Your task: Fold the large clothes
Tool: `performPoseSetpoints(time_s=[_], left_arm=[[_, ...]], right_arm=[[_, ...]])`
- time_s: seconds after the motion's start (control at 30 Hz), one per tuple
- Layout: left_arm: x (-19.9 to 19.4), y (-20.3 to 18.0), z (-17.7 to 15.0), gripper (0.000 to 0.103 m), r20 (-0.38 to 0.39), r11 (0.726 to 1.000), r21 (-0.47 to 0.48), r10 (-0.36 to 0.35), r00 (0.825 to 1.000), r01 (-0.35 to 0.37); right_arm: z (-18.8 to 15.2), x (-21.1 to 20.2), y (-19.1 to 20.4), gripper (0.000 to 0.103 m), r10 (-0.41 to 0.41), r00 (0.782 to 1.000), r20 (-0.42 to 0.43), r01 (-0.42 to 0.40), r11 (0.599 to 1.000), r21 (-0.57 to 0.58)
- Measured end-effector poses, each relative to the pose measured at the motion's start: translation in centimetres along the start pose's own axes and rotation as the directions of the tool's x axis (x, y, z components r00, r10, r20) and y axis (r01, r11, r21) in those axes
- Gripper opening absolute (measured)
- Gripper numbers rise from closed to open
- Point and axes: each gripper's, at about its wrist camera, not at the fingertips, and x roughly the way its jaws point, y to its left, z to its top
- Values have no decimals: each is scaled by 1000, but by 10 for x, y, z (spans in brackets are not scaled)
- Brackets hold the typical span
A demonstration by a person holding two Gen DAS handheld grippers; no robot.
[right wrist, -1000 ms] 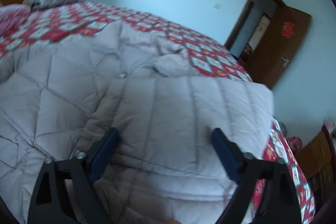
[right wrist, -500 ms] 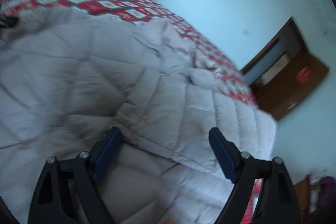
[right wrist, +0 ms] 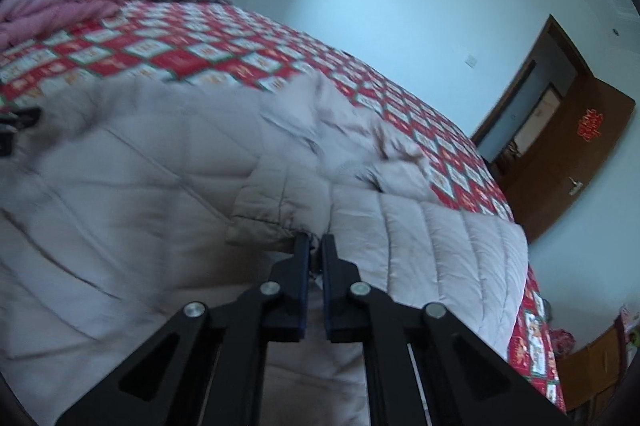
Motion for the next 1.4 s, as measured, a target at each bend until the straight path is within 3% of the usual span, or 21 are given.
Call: performPoseSetpoints(time_s=[0.13,0.23,0.3,0.33,0.37,0.47,0.57,0.67,0.73,0.77,0.9,1.0,1.17,1.33,1.4], left_arm=[[-1,4,5,102,5,1000,-4,11,1000,-11],[-2,4,10,102,-4,1000,4,20,1000,-20],[-8,3,15,102,4,1000,19,22,1000,-22],[-13,3,19,102,14,999,27,26,1000,-27],[-17,2,23,102,22,999,32,28,999,-29],[-30,-2,39,102,31,1000,25,14,999,-14],[-43,-19,61,102,45,1000,-2,-16,999,16],[-52,-58,82,102,61,999,-8,-42,997,43],[-51,-89,89,102,77,999,-13,-39,996,40],[-49,-99,91,102,75,999,-17,-35,997,36],[-24,-160,89,102,72,1000,6,19,997,-19],[0,-192,81,102,77,995,57,78,994,-82],[51,-221,59,102,53,957,182,218,975,-224],[64,-215,45,102,84,952,210,211,974,-224],[66,-211,43,102,88,955,210,197,977,-211]], right_arm=[[10,-12,20,7,76,996,38,-76,997,13],[8,6,33,9,159,987,-7,-159,986,44],[3,21,36,20,220,974,-48,-216,974,65],[-1,24,35,43,249,966,-75,-244,967,77],[-2,21,33,59,272,959,-77,-264,960,98],[-9,-11,9,60,372,928,-19,-360,909,209],[-13,-43,-24,60,413,908,71,-416,866,276],[-13,-58,-71,60,284,950,129,-312,891,330],[-16,-50,-104,60,175,977,125,-210,897,390],[-22,-38,-132,60,83,991,100,-120,885,451],[-43,2,-203,60,-52,997,47,14,800,600],[-52,35,-225,60,-20,999,28,-3,764,645],[-64,84,-209,60,114,993,-36,-69,795,603],[-91,102,-186,60,139,987,-78,-67,803,593],[-96,98,-180,60,113,990,-84,-43,811,583]])
